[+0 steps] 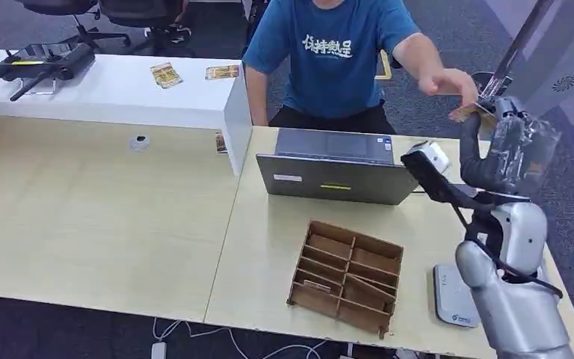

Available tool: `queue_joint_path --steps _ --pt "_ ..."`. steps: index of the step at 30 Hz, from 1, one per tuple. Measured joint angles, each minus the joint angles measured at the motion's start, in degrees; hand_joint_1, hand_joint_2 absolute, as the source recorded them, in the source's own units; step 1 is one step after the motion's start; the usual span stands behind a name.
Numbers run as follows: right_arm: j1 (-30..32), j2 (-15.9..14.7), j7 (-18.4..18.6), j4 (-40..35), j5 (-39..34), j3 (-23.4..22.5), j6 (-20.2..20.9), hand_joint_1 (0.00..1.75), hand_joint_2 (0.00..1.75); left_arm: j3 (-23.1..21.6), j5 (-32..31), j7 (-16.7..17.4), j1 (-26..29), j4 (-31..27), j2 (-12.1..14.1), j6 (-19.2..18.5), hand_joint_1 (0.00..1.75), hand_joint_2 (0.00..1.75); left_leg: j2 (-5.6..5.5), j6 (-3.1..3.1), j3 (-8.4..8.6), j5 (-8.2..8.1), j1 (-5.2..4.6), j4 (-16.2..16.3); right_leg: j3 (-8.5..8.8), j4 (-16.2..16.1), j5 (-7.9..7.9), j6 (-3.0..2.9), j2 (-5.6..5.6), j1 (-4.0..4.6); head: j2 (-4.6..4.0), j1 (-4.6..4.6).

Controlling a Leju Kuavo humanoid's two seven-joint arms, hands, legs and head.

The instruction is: Pass the card to the sensor for recognition and then transmit it.

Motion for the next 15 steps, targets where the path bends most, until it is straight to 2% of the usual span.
queue_joint_path --steps 4,7,10,15 --pt "-8.19 1.58 3.15 7.8 3.51 1.2 2.04 1.75 1.75 -0.48 -1.82 0.37 -0.87 0.0 0.73 -0.5 0.0 0.0 -0.03 0.02 -0.02 0.07 -0.01 0.0 -0.05 0.07 0.02 -0.02 -0.03 0.0 0.0 -0.02" --pt "-11.59 2.41 4.9 12.13 5.43 1.79 2.95 1.75 1.75 -0.94 -2.74 0.79 -1.33 0.0 1.03 -0.64 0.0 0.0 -0.05 0.02 -0.03 0.08 0.0 0.0 -0.05 0.08 0.02 -0.02 -0.05 0.0 0.0 0.0" --pt "-14.36 2.8 5.14 17.23 6.17 2.21 2.45 1.75 1.75 -1.01 -3.48 0.79 -1.53 0.0 1.6 -0.85 0.0 0.0 -0.08 0.02 -0.04 0.08 0.01 0.0 -0.05 0.09 0.02 -0.02 -0.08 0.0 0.0 0.0" --pt "-16.0 3.11 5.14 20.96 6.24 2.71 2.28 1.75 1.75 -1.03 -3.65 0.79 -1.49 0.0 2.17 -0.92 0.0 0.0 -0.12 0.04 -0.09 0.09 0.0 0.0 -0.07 0.09 0.02 -0.02 -0.12 0.0 0.0 -0.02"
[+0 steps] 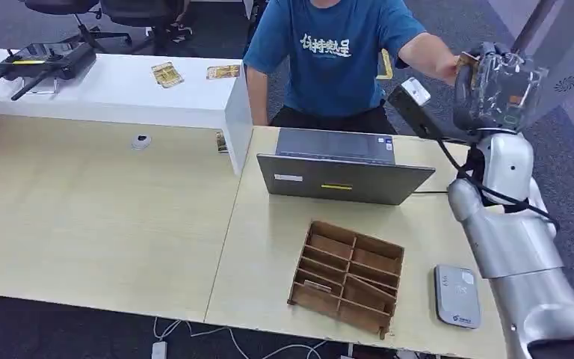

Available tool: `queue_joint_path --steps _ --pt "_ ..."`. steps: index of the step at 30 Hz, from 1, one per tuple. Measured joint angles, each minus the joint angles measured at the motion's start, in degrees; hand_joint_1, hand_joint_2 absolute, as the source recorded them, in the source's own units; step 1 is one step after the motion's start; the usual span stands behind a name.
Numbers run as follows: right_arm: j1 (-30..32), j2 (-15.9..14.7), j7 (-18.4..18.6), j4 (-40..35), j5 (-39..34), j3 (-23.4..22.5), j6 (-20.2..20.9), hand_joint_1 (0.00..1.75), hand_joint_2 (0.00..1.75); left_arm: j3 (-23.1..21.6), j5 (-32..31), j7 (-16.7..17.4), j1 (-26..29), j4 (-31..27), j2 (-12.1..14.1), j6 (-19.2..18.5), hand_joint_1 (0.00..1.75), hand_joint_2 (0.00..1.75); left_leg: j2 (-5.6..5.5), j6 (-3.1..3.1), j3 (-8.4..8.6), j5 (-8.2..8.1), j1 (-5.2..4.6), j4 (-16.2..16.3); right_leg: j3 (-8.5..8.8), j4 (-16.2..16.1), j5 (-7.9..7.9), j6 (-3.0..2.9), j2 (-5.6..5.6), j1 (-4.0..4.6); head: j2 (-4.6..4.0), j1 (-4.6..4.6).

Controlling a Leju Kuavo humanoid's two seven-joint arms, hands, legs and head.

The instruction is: Pass the card to the sensor for recognition and then transmit it.

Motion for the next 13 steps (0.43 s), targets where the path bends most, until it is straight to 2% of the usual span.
queue_joint_path --steps 13 --pt "-0.47 0.13 0.0 3.06 0.0 0.5 -0.2 1.75 1.75 0.0 -0.07 0.0 0.0 0.0 0.33 -0.02 0.0 0.0 0.02 0.0 -0.01 0.0 0.01 0.01 -0.03 0.0 0.0 0.0 0.02 0.0 0.0 0.0"
